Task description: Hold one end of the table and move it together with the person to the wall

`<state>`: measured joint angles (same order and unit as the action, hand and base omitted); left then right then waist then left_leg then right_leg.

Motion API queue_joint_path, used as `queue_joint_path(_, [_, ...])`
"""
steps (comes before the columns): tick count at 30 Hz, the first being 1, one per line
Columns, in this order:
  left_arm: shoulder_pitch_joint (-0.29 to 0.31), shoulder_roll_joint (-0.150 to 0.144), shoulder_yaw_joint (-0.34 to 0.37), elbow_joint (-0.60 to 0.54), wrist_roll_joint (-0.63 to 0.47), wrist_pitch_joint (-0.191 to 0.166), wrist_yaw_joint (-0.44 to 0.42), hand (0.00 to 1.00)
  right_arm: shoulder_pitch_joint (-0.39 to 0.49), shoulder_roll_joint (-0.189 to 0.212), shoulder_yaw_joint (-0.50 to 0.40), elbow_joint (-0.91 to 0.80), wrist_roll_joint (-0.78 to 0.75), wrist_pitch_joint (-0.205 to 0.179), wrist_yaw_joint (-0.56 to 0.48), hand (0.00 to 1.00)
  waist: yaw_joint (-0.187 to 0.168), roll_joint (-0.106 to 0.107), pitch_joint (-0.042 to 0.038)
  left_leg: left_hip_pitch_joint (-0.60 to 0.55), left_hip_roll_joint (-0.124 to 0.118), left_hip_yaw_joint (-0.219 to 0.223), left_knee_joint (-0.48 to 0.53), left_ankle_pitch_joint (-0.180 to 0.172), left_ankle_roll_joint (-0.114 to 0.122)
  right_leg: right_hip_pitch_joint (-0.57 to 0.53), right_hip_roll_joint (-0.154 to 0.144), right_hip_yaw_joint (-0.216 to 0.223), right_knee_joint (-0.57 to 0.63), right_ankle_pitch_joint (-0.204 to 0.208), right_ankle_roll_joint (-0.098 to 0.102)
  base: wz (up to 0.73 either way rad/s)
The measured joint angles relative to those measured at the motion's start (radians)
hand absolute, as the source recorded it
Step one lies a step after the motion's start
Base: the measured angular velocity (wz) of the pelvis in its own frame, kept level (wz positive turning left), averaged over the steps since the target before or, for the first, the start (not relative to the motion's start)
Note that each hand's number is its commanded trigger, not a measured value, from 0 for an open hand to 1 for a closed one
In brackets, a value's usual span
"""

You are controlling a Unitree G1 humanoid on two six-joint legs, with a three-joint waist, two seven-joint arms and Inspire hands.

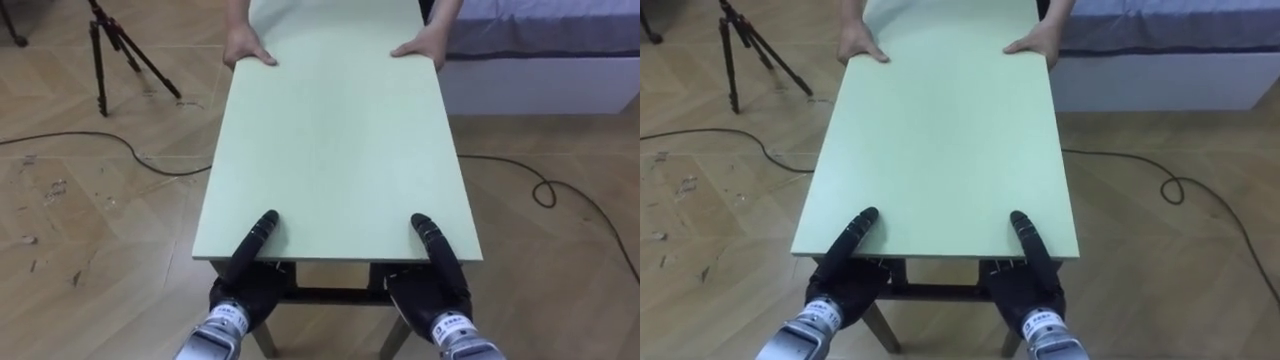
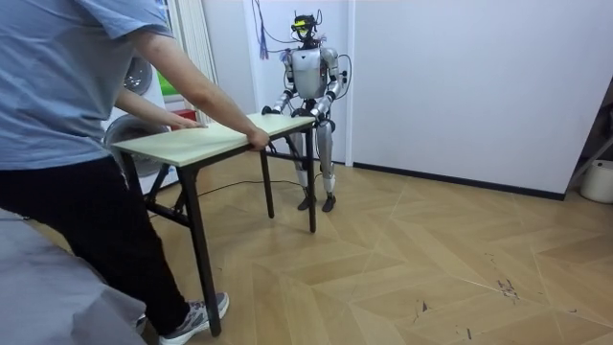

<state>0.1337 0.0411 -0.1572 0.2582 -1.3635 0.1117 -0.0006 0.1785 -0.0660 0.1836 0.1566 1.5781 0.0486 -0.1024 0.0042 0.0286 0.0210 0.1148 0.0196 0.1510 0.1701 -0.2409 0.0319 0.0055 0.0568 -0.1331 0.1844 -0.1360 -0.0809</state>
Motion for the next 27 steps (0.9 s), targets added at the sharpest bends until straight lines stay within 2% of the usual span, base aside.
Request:
queue_joint_path(4, [0.013,0.002,0.0,-0.045,0.022,-0.003,0.009,1.0,0.001,0.005,0.001,-0.023,-0.016,-0.006,0.0,1.0,-0.002,-0.001,-0.0004,0.003,0.0,0.002,-0.002,0.0,0.0,0.0,0.0,0.003,0.001,0.0,0.0,-0.02])
queue_joint_path(9, [0.087,-0.005,-0.003,-0.125,0.062,-0.002,0.007,1.0,0.055,0.005,0.001,-0.094,-0.064,-0.007,0.009,1.0,0.005,-0.011,-0.0063,0.001,-0.001,0.013,-0.003,0.0,0.0,-0.005,0.0,0.002,-0.001,0.0,0.0,-0.06])
queue_joint_path(19, [0.149,-0.021,-0.008,-0.183,0.089,-0.005,0.004,1.0,0.095,0.003,0.004,-0.11,-0.07,-0.009,0.056,1.0,0.009,-0.011,-0.0071,0.001,-0.001,0.011,-0.003,0.0,0.0,-0.015,0.001,0.01,0.001,0.0,0.0,-0.02])
queue_joint_path(23, [0.15,-0.03,-0.012,-0.182,0.102,-0.009,0.002,1.0,0.103,0.004,0.029,-0.11,-0.083,-0.059,0.063,1.0,0.019,-0.011,-0.0071,-0.003,-0.001,0.01,-0.002,0.0,0.0,-0.023,0.001,0.01,0.001,0.0,0.0,-0.03])
queue_joint_path(27, [0.151,-0.03,-0.025,-0.182,0.109,-0.013,0.002,1.0,0.115,0.004,0.033,-0.11,-0.091,-0.082,0.071,1.0,0.022,-0.011,-0.007,-0.012,-0.001,0.009,-0.001,0.0,0.001,-0.028,0.001,0.009,0.003,0.002,-0.002,0.0])
